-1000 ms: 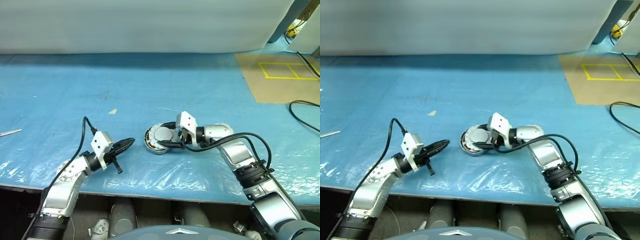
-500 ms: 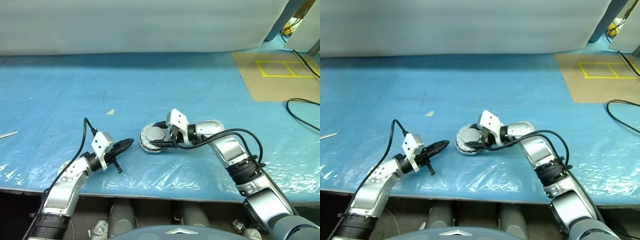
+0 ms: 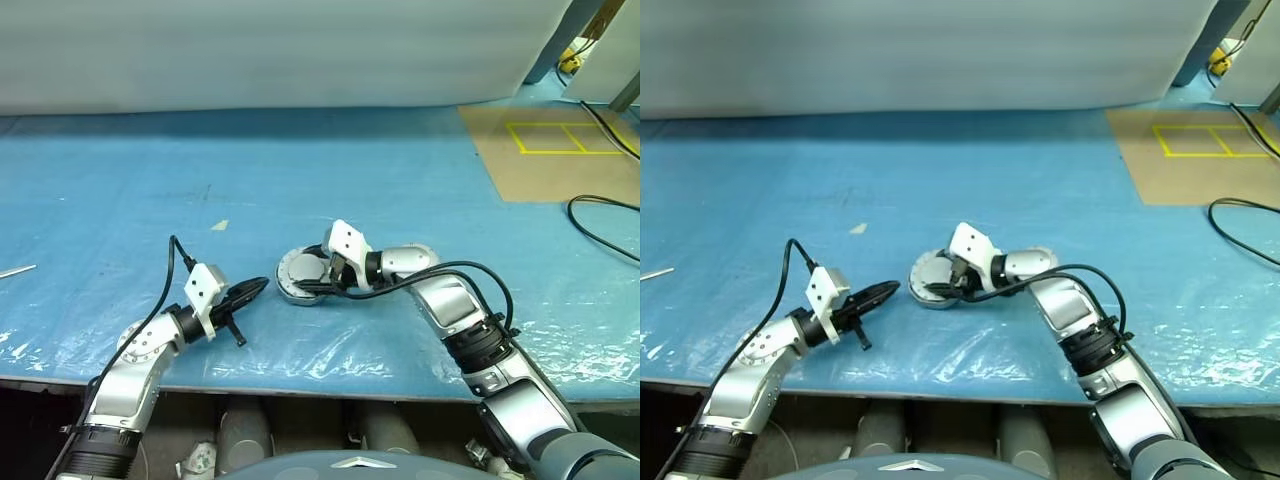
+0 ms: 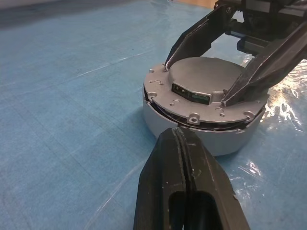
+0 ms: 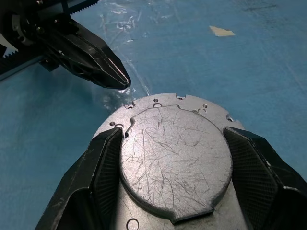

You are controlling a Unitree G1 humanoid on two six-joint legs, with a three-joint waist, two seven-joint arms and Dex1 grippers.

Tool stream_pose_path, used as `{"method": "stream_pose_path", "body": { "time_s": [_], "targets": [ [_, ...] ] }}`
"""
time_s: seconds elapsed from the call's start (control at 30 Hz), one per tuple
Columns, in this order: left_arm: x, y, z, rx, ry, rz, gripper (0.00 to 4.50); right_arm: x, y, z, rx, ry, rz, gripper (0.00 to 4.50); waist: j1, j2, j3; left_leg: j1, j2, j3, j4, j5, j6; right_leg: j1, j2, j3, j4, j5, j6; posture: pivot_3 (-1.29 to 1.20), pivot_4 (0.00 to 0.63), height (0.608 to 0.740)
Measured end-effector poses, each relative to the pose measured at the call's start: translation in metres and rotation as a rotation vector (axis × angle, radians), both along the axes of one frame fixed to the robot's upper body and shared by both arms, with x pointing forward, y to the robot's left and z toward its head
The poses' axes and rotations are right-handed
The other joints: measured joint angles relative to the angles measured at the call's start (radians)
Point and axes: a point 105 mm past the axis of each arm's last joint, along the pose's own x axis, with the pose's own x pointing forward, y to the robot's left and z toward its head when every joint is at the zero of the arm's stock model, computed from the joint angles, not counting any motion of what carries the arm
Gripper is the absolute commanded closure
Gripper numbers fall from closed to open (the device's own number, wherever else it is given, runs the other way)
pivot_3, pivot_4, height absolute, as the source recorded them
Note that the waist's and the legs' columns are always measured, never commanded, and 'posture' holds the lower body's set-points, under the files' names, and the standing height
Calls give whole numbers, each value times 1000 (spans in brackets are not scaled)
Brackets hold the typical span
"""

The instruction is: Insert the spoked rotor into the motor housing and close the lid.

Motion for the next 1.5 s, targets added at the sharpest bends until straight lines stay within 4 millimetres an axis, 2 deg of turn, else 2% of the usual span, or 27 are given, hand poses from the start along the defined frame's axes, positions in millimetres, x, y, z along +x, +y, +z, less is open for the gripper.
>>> {"method": "stream_pose_path", "body": {
  "time_s": [0.3, 0.63, 0.83, 1.1, 1.5],
  "targets": [
    [5, 1, 0, 2, -11, 2, 4500, -6, 7, -1, -12, 39, -10, 1527, 0, 0, 0, 0, 0, 2, -2, 0, 0, 0, 0, 1, -2, 0, 0, 0, 150, 740],
    [5, 1, -1, 3, -9, 1, 4500, -7, 2, 1, -38, -47, 58, 1527, 2, 0, 0, 0, 0, 3, -2, 0, 0, 0, 0, 1, -3, 0, 0, 0, 150, 740],
    [7, 2, -2, 5, -9, 1, 4500, -11, 2, 2, -37, -9, 93, 1527, 2, 0, 0, -1, 0, 3, -2, 0, 0, -1, 0, 1, -3, 0, 0, 0, 150, 740],
    [6, 1, -4, 7, -14, 0, 4500, -7, 4, 4, -14, 35, 76, 1527, 1, 0, 0, -1, 0, 3, -2, 0, 0, -2, 0, 1, -3, 0, 0, 0, 150, 740],
    [2, -3, -1, 1, -16, -23, 4500, -4, 0, 5, -39, -5, 92, 1527, 3, 0, 0, -2, 0, 3, -2, 0, 0, -3, 0, 1, -3, 0, 0, 0, 150, 740]
  ]
}}
